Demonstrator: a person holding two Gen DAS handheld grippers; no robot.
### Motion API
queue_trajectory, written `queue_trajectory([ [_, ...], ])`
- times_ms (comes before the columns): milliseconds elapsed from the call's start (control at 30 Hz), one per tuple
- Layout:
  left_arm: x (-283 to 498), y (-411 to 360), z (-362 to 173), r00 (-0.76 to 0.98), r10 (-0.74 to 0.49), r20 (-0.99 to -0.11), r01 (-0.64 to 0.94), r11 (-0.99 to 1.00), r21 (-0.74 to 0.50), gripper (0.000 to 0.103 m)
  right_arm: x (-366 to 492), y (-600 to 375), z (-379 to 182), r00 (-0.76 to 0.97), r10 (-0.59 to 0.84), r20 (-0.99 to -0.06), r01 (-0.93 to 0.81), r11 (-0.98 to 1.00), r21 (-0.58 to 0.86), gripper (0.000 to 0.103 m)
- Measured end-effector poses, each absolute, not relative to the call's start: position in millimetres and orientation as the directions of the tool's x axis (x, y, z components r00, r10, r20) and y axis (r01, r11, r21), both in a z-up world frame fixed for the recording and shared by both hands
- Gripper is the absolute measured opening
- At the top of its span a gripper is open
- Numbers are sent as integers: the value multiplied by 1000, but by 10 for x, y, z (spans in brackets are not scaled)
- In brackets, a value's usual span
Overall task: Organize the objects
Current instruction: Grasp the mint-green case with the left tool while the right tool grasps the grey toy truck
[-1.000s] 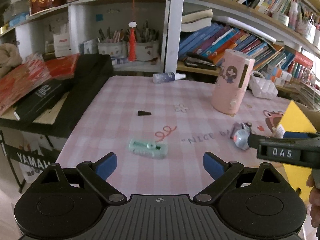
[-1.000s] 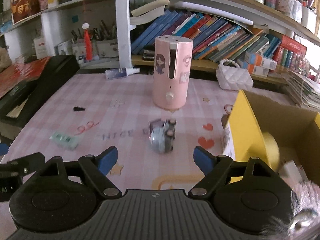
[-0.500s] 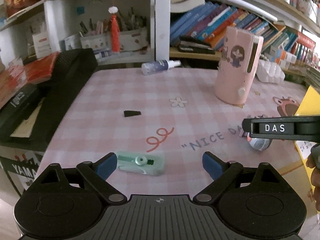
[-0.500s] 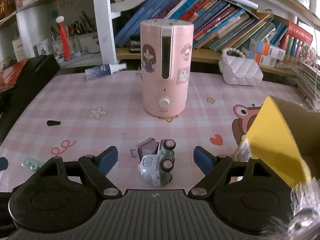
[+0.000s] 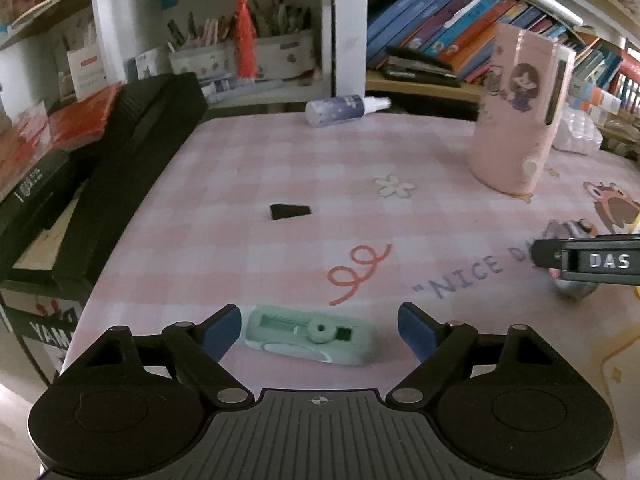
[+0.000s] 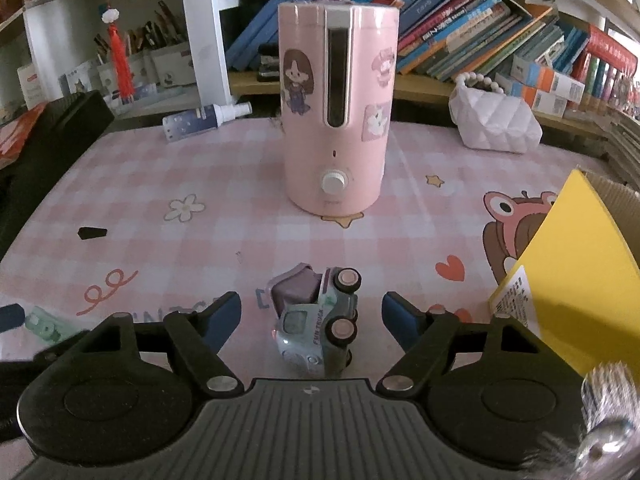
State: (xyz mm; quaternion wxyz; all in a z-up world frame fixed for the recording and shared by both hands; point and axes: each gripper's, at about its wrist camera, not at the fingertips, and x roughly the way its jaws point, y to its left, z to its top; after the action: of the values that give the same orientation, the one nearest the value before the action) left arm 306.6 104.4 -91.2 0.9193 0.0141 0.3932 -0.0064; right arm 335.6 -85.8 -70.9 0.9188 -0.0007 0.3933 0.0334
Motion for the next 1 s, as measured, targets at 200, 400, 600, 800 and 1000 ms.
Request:
queue_trajectory([
  [200, 3059, 1114, -958, 695, -19, -719, 39, 999, 11, 69, 3394, -880, -776, 667, 76, -741, -66, 997, 43, 52],
  [400, 3001, 1161, -873, 702, -46, -710, 16, 999, -50, 69, 3383, -890, -780, 662, 96, -744, -75, 995, 62, 43],
  [600, 2753, 1169, -619, 746, -99, -659, 19, 992, -127, 69, 3259, -882, -635, 684, 137, -716, -101, 990, 93, 43],
  [800, 2425, 1174, -433, 763, -148, -629, 36, 982, -187, 69, 2991, -869, -468, 699, 178, -693, -149, 984, 102, 43],
  [1000, 2050, 1175, -339, 765, -174, -620, 48, 976, -215, 69, 2612, -856, -381, 698, 203, -687, -216, 974, 70, 43],
])
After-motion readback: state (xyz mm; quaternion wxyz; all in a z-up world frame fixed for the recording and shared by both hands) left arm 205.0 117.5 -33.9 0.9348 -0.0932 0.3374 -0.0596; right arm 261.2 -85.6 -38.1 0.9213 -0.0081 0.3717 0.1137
